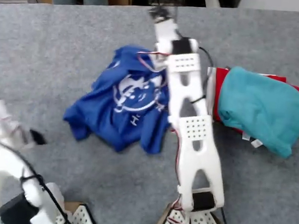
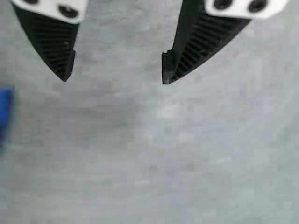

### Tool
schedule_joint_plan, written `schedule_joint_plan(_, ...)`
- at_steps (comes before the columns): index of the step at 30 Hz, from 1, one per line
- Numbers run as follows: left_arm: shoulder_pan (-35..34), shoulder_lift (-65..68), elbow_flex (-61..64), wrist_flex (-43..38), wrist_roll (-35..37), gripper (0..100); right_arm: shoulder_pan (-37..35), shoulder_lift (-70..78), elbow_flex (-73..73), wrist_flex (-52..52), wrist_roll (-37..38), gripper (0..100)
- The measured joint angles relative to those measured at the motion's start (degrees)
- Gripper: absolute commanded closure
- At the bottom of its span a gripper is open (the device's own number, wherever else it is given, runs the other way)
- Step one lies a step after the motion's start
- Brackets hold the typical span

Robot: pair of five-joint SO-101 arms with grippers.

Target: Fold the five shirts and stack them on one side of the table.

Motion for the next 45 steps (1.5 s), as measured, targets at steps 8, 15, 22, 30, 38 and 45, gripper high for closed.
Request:
schedule_joint_plan(8, 40.00, 0.00, -1.32, 0.00, 4.40, 69, 5.54, 6.59, -3.87, 0.00, -1.41, 98.4)
schedule_joint_plan(15, 57.41, 0.00, -1.23, -11.43, 16.35, 69, 8.26, 9.41, -8.44, 0.35, -1.41, 98.4)
schedule_joint_plan(22, 58.46, 6.86, 6.42, -31.21, 27.96, 93, 8.88, 9.41, -8.44, 0.35, -1.41, 98.4)
schedule_joint_plan(30, 47.12, 18.99, -2.29, -29.98, 27.08, 97, 8.88, 9.41, -8.44, 0.44, -1.41, 98.4)
schedule_joint_plan(38, 29.80, 19.78, -20.48, -11.96, 10.37, 97, 8.97, 9.41, -8.44, 1.85, -1.32, 98.4)
schedule_joint_plan(45, 22.24, 20.40, -29.63, -5.89, -11.43, 97, 8.26, 9.41, -8.44, 3.52, 1.49, 98.4)
